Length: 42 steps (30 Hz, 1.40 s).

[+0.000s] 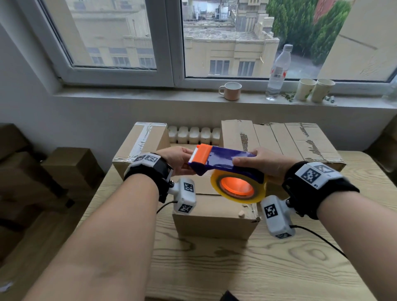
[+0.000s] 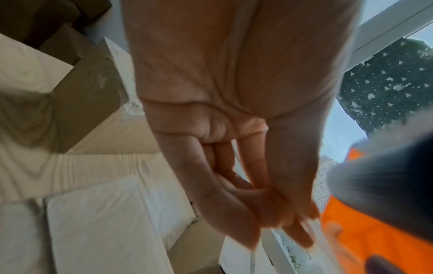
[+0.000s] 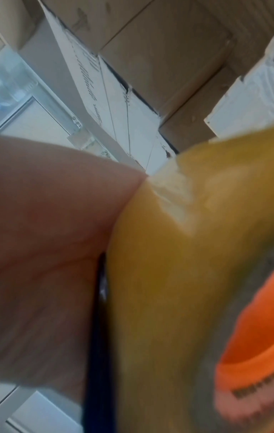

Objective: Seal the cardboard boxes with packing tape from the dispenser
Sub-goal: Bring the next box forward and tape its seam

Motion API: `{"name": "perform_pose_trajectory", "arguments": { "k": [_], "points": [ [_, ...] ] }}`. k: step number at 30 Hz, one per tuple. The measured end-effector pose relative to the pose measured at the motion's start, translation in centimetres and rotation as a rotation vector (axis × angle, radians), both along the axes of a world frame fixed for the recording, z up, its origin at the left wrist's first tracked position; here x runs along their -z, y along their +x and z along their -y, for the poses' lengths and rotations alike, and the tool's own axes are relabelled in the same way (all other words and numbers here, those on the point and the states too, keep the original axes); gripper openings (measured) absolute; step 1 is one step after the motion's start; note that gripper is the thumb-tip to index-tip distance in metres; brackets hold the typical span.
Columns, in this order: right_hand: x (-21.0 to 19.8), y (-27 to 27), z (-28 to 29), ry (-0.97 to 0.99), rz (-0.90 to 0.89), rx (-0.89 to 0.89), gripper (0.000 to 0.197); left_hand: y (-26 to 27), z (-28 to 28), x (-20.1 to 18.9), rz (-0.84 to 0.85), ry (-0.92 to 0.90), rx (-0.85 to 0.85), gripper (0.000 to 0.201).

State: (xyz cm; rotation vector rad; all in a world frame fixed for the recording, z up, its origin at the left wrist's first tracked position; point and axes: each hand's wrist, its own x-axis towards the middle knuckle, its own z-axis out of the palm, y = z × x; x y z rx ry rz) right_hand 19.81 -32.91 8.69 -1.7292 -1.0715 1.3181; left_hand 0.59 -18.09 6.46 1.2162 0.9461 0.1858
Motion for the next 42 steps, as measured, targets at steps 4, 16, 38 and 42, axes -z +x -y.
{"name": "perform_pose_trajectory", "arguments": {
  "k": [4, 16, 38, 42],
  "points": [
    [0.3, 0.0, -0.2, 0.126, -0.152, 0.035, 0.104, -0.5, -0.2, -0.2, 0.013, -0.021, -0.052, 0.021],
    [-0.9, -0.2, -0.4, -0.061, 0.148, -0.142, 0.066, -1.2, 0.3, 1.5, -0.038, -0.179, -0.248, 0.020],
    [-2.0, -2.0, -0.3, 0.156, 0.745, -0.327, 0.070, -1.2, -0.8, 3.2, -0.231, -0.143, -0.139, 0.003],
    [-1.6, -2.2, -0.3, 0.110, 0.725, -0.368, 0.082, -2.1, -1.0, 4.3, -0.262, -0.149, -0.152, 0.021]
  ]
}}
